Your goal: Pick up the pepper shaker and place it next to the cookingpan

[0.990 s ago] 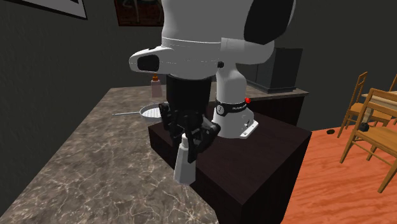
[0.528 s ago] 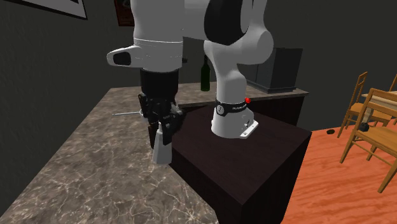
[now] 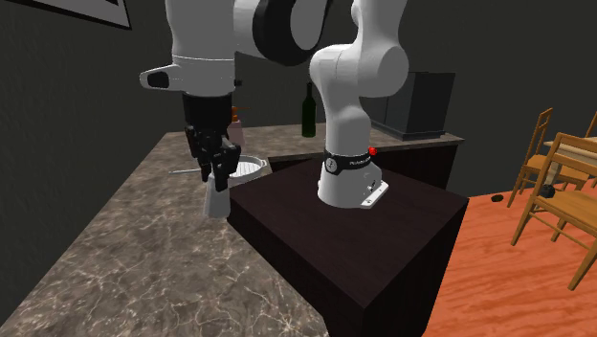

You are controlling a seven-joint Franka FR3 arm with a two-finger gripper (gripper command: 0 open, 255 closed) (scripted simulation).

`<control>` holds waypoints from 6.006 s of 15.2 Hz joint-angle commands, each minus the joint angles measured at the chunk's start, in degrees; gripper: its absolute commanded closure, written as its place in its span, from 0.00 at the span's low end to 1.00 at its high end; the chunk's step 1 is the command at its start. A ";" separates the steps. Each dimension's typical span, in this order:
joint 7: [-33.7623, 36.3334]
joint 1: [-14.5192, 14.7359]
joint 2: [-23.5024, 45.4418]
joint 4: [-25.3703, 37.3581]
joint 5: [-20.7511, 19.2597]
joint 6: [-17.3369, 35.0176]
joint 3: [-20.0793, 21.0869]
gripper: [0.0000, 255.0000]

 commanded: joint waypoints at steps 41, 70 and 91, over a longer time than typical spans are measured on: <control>-62.30 -25.06 48.34 49.59 18.93 0.14 -24.77 1.00; -67.24 -30.39 64.04 51.80 26.58 13.44 -17.81 1.00; -65.50 -27.81 57.21 48.93 24.09 9.39 -20.75 0.00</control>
